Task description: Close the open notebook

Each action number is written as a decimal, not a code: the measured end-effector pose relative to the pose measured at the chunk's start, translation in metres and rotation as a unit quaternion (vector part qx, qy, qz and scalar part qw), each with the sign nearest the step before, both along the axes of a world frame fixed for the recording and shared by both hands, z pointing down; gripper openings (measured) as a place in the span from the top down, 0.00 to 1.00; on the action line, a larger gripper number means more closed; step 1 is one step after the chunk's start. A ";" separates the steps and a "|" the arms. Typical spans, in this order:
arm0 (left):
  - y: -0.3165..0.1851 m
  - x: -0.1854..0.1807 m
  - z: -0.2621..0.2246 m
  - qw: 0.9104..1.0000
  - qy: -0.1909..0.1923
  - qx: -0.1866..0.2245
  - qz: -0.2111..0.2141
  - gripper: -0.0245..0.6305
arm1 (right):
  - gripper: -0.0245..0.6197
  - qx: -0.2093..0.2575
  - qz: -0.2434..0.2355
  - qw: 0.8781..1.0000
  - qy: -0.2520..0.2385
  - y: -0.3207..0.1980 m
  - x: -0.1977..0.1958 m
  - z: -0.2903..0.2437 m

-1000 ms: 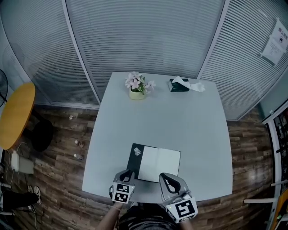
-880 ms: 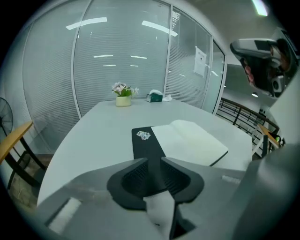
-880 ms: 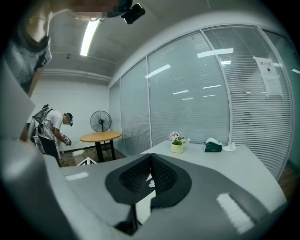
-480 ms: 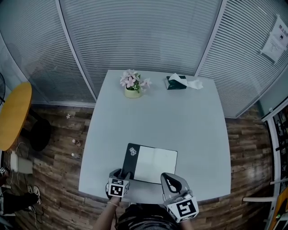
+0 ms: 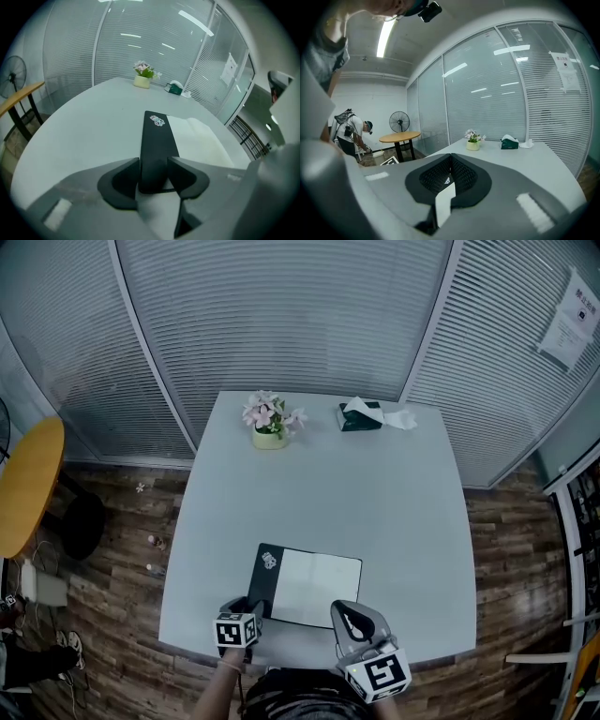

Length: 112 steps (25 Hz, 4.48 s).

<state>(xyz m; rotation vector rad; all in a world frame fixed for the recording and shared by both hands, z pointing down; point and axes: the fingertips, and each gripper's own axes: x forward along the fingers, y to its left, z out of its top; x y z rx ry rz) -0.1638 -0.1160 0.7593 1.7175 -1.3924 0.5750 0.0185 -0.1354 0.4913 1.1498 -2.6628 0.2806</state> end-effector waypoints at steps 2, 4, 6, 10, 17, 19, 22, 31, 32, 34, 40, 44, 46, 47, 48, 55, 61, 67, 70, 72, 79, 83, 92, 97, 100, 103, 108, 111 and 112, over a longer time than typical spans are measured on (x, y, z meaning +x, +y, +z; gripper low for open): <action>0.000 -0.002 -0.005 1.000 0.022 0.001 -0.020 0.67 | 0.96 0.002 -0.002 1.000 -0.002 -0.001 0.003 -0.002; 0.000 -0.002 -0.013 0.999 0.037 0.006 -0.031 0.67 | 0.96 0.005 -0.004 1.000 -0.002 -0.003 0.006 -0.004; 0.000 -0.002 -0.022 0.998 0.048 0.015 -0.038 0.67 | 0.96 0.006 -0.006 1.000 -0.002 -0.005 0.008 -0.006; 0.001 0.001 -0.044 0.996 0.063 0.037 -0.046 0.67 | 0.96 0.008 -0.013 1.000 -0.011 -0.009 0.006 -0.008; 0.003 0.010 -0.077 0.994 0.079 0.070 -0.038 0.69 | 0.96 0.011 -0.024 0.999 -0.020 -0.011 -0.002 -0.010; 0.004 0.013 -0.082 0.994 0.076 0.075 -0.030 0.69 | 0.96 0.011 -0.024 0.999 -0.021 -0.012 -0.003 -0.011; 0.004 0.017 -0.090 0.994 0.074 0.084 -0.020 0.71 | 0.96 0.012 -0.023 0.999 -0.022 -0.014 -0.003 -0.012; 0.002 0.035 -0.109 0.992 0.080 0.100 0.022 0.77 | 0.96 0.011 -0.018 0.999 -0.030 -0.021 -0.004 -0.015; 0.002 0.039 -0.111 0.991 0.079 0.101 0.028 0.78 | 0.96 0.010 -0.018 0.999 -0.030 -0.021 -0.004 -0.015; 0.001 0.046 -0.112 0.991 0.078 0.102 0.038 0.78 | 0.96 0.011 -0.017 0.999 -0.030 -0.021 -0.005 -0.015; -0.002 0.068 -0.115 0.989 0.091 0.108 0.049 0.89 | 0.96 0.014 -0.011 0.999 -0.033 -0.021 -0.001 -0.016; -0.002 0.083 -0.121 0.988 0.084 0.114 0.069 0.90 | 0.96 0.014 -0.004 0.999 -0.035 -0.021 0.005 -0.018; -0.002 0.089 -0.124 0.987 0.085 0.115 0.077 0.90 | 0.96 0.013 -0.001 0.999 -0.036 -0.021 0.009 -0.017; -0.002 0.092 -0.125 0.986 0.087 0.115 0.081 0.90 | 0.96 0.012 0.000 0.999 -0.036 -0.021 0.011 -0.016; -0.002 0.095 -0.125 0.986 0.089 0.115 0.085 0.90 | 0.96 0.011 0.002 0.999 -0.037 -0.021 0.013 -0.016; -0.001 0.111 -0.130 0.983 0.097 0.116 0.100 0.90 | 0.96 0.010 0.010 0.999 -0.036 -0.019 0.023 -0.014; -0.002 0.132 -0.131 0.980 0.097 0.115 0.128 0.90 | 0.96 0.009 0.020 0.999 -0.033 -0.017 0.033 -0.012; -0.002 0.160 -0.131 0.976 0.098 0.111 0.160 0.89 | 0.96 0.009 0.031 0.999 -0.030 -0.014 0.044 -0.012; -0.001 0.171 -0.128 0.974 0.099 0.107 0.173 0.88 | 0.96 0.009 0.035 0.999 -0.029 -0.011 0.050 -0.011; 0.000 0.178 -0.126 0.973 0.100 0.103 0.179 0.88 | 0.96 0.008 0.038 0.999 -0.028 -0.008 0.054 -0.009; -0.001 0.209 -0.114 0.971 0.096 0.086 0.203 0.86 | 0.96 0.004 0.043 0.999 -0.026 -0.008 0.068 -0.005; -0.001 0.224 -0.103 0.970 0.090 0.073 0.212 0.85 | 0.96 0.001 0.044 0.999 -0.024 -0.007 0.073 -0.002; 0.000 0.247 -0.079 0.970 0.069 0.033 0.232 0.83 | 0.96 -0.001 0.055 0.998 -0.017 -0.003 0.090 0.000; 0.001 0.261 -0.060 0.970 0.044 0.019 0.239 0.82 | 0.96 -0.006 0.064 0.998 -0.020 -0.003 0.101 0.001; -0.001 0.268 -0.049 0.971 0.034 0.012 0.237 0.81 | 0.96 -0.006 0.069 0.997 -0.021 -0.004 0.105 0.000; -0.001 0.272 -0.040 0.972 0.026 0.007 0.232 0.79 | 0.96 -0.011 0.075 0.997 -0.021 -0.003 0.109 0.002; 0.007 0.282 -0.025 0.967 0.007 0.002 0.255 0.74 | 0.96 -0.011 0.084 0.996 -0.018 -0.001 0.113 0.003; 0.011 0.287 -0.023 0.965 0.021 -0.005 0.262 0.68 | 0.96 -0.012 0.086 0.996 -0.016 0.003 0.114 0.005; 0.010 0.287 -0.023 0.966 0.032 -0.006 0.256 0.68 | 0.96 -0.012 0.086 0.996 -0.016 0.005 0.114 0.005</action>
